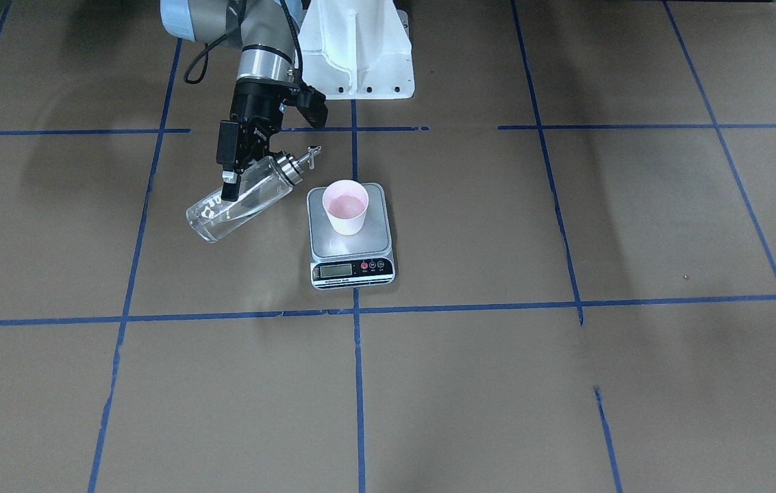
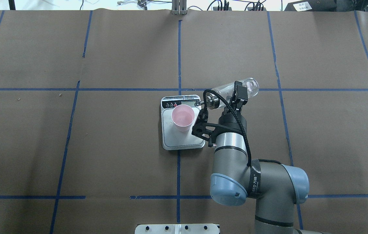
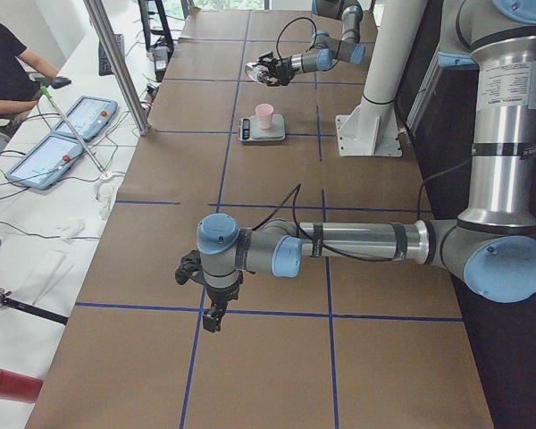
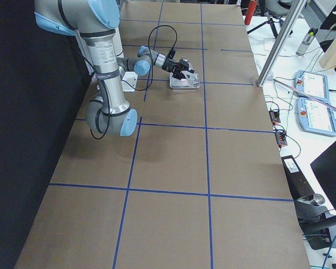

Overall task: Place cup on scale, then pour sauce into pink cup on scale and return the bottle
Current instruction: 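Carry the bottle with the right gripper over the pink cup, then tilt the bottle with the right gripper to pour sauce into the cup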

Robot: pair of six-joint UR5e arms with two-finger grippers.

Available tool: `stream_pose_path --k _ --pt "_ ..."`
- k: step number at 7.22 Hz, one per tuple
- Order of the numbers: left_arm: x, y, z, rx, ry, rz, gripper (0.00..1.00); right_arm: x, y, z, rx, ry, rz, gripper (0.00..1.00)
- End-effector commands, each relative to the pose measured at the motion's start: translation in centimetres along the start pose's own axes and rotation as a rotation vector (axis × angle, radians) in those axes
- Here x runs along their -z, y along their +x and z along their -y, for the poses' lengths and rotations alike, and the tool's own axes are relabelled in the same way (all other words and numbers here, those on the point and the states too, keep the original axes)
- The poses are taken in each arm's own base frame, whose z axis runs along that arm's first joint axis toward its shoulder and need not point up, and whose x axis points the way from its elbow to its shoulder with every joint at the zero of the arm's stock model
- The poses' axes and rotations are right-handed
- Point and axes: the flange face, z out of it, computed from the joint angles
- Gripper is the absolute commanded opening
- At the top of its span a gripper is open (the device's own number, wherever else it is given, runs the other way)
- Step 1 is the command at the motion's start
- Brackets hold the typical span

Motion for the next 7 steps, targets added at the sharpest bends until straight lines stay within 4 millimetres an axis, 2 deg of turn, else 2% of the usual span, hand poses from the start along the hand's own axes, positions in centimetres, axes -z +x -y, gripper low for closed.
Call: stream_pose_path --k 1,3,7 --pt "-0.1 0.0 0.0 -0.001 -0.001 0.000 1.00 -1.2 -0.7 0.3 0.064 -0.015 -0.038 0.00" --pt "0.0 0.0 0.0 -0.002 0.001 0.000 1.00 -2.5 -2.4 0.2 0.147 -0.017 -0.143 0.00" --pt "0.0 0.0 0.1 -0.005 0.000 0.002 1.00 -2.6 -1.1 0.5 0.410 -0.029 -0.255 0.00"
